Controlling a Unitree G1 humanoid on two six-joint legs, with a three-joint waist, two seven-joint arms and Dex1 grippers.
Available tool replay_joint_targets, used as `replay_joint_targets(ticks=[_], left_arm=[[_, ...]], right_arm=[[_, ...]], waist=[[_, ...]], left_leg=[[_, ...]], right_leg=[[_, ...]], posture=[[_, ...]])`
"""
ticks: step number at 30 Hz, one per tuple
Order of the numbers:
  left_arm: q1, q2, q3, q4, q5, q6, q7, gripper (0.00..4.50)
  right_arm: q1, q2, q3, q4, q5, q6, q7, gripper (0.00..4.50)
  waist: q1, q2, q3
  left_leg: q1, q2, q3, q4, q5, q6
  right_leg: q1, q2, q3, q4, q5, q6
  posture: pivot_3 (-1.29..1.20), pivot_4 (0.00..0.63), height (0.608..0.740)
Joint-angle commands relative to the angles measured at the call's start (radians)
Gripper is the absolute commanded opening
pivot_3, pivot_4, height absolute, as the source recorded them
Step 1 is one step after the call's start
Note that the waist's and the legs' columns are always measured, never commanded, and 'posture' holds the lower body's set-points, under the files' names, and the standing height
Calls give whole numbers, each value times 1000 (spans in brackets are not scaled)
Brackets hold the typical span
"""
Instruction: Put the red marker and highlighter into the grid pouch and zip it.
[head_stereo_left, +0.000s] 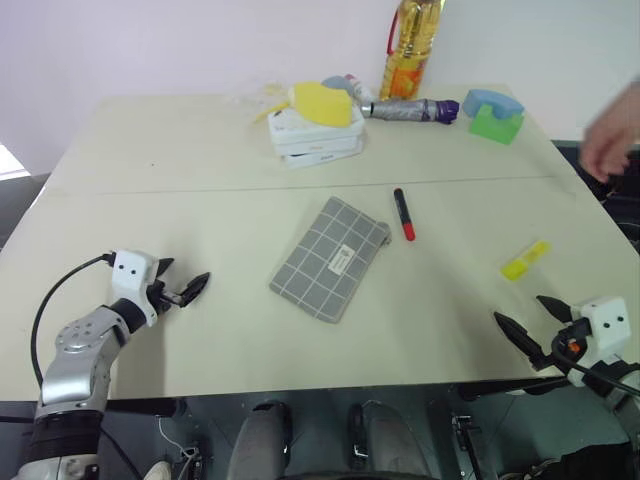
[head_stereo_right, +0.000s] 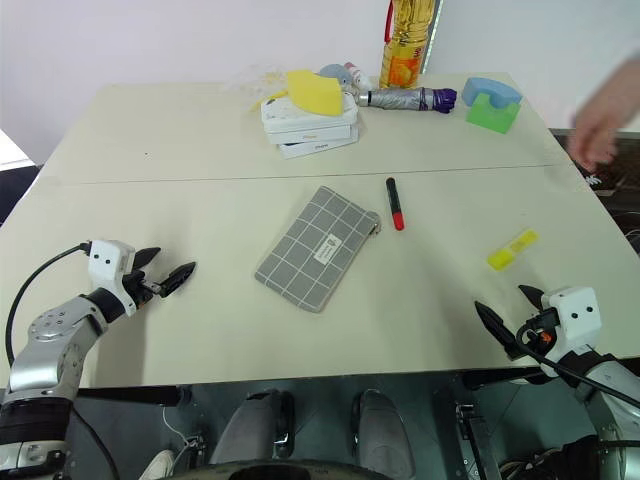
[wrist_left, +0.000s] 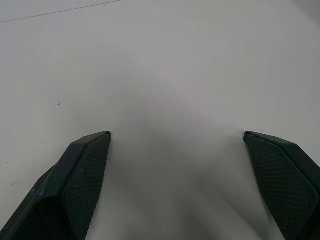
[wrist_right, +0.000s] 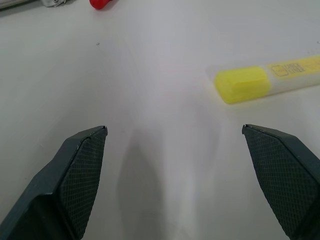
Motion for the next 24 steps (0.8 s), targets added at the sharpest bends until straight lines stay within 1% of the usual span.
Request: replay_joint_targets(ticks=[1, 4, 10, 13, 16, 17, 19, 20, 23, 24], left_arm=[[13, 10, 33, -33, -13, -11, -1, 4492], [17, -2, 42, -44, -36, -7, -2, 4492], [25, 1, 37, -48, -30, -18, 6, 4492], [38, -11, 37, -63, -40, -41, -4, 4492], [40, -24, 29, -74, -42, -49, -6, 4500], [39, -29, 26, -79, -42, -50, -7, 4500], [37, -39, 15, -91, -44, -55, -10, 4500], [36, -44, 12, -97, -47, -59, -12, 4500], [37, -52, 12, -109, -49, -67, -15, 4500], [39, -54, 12, -113, -47, -69, -17, 4500]], right_arm=[[2, -7, -12, -34, 5, -8, -7, 4500], [0, -13, -8, -42, 17, 9, -2, 4500], [-7, -24, 12, -97, 61, 74, 20, 4500], [-75, -26, 101, -217, 94, 120, 14, 4500], [-150, -9, 184, -280, 105, 162, -21, 3661], [-174, -3, 214, -294, 106, 174, -31, 3209], [-252, 25, 297, -315, 98, 197, -66, 2167], [-286, 36, 333, -320, 90, 209, -82, 1559], [-348, 50, 402, -312, 62, 228, -113, 51], [-362, 54, 414, -306, 57, 231, -121, 51]], waist=[[0, 0, 0], [0, 0, 0], [0, 0, 0], [-5, 0, 0], [-2, 0, 0], [0, 0, 0], [1, -1, -1], [1, -1, -1], [2, -1, -1], [2, -1, -1]], left_leg=[[0, 0, 0, 0, 0, 0], [0, 0, 0, 0, 0, 0], [0, 0, 0, 0, 0, 0], [0, 1, 0, 0, 0, 0], [1, 4, 0, 0, 0, 0], [0, 4, 0, 0, 0, 0], [0, 3, 0, 0, 0, 0], [0, 3, 0, 0, 0, 0], [-1, 2, 0, 1, 0, 0], [-1, 1, 0, 1, 0, 0]], right_leg=[[0, 0, 0, 0, 0, 0], [0, 0, 0, 0, 0, 0], [0, 0, 0, 0, 0, 0], [0, 0, 0, 0, 0, 0], [0, 1, 0, 0, 0, -1], [0, 1, 0, 1, 0, -1], [0, 1, 0, 0, 0, -1], [0, 1, 0, 0, 0, -1], [0, 0, 0, 0, 0, -1], [0, 0, 0, 0, 0, -1]], posture=[[0, 150, 740], [0, 150, 740], [0, 150, 740], [0, 150, 740], [0, 150, 740], [0, 150, 740], [0, 150, 740], [0, 150, 740], [0, 150, 740], [0, 150, 740]])
